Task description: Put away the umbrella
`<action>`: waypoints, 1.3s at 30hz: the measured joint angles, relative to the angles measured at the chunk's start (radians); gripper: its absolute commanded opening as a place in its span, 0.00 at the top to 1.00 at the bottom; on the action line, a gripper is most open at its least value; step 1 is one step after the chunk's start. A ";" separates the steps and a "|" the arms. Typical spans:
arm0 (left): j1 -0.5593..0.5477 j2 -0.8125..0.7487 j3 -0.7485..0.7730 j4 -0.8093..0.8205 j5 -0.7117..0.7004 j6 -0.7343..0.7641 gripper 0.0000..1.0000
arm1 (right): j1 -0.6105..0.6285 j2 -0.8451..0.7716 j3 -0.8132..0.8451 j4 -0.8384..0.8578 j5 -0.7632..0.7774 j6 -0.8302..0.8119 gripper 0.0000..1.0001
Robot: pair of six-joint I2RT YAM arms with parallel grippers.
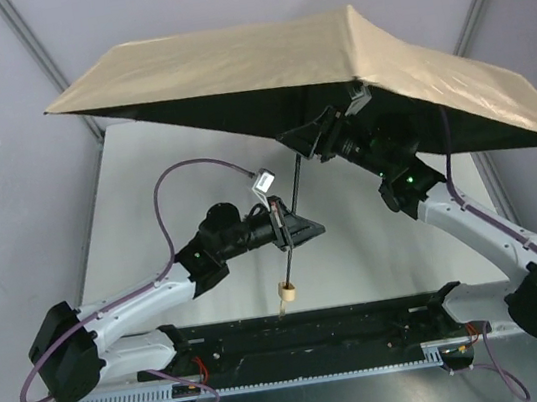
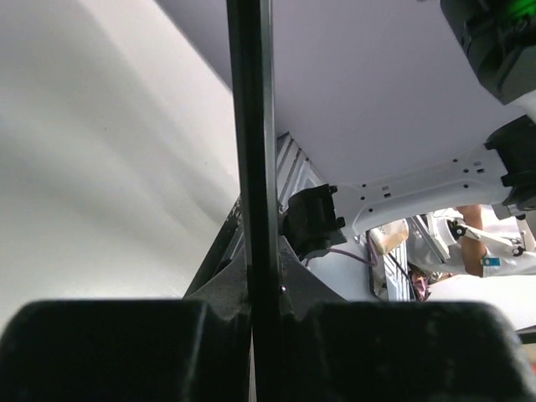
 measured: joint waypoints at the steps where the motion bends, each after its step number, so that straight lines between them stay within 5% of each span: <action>1: -0.001 0.000 -0.008 -0.005 -0.004 -0.005 1.00 | -0.016 0.018 -0.004 0.032 -0.005 0.018 0.39; 16: -0.010 -0.015 -0.066 -0.024 -0.025 -0.029 1.00 | -0.180 0.209 -0.034 0.422 0.017 0.298 0.33; 39: -0.009 -0.030 -0.071 0.006 -0.023 -0.089 1.00 | -0.195 0.341 -0.041 0.727 0.207 0.609 0.37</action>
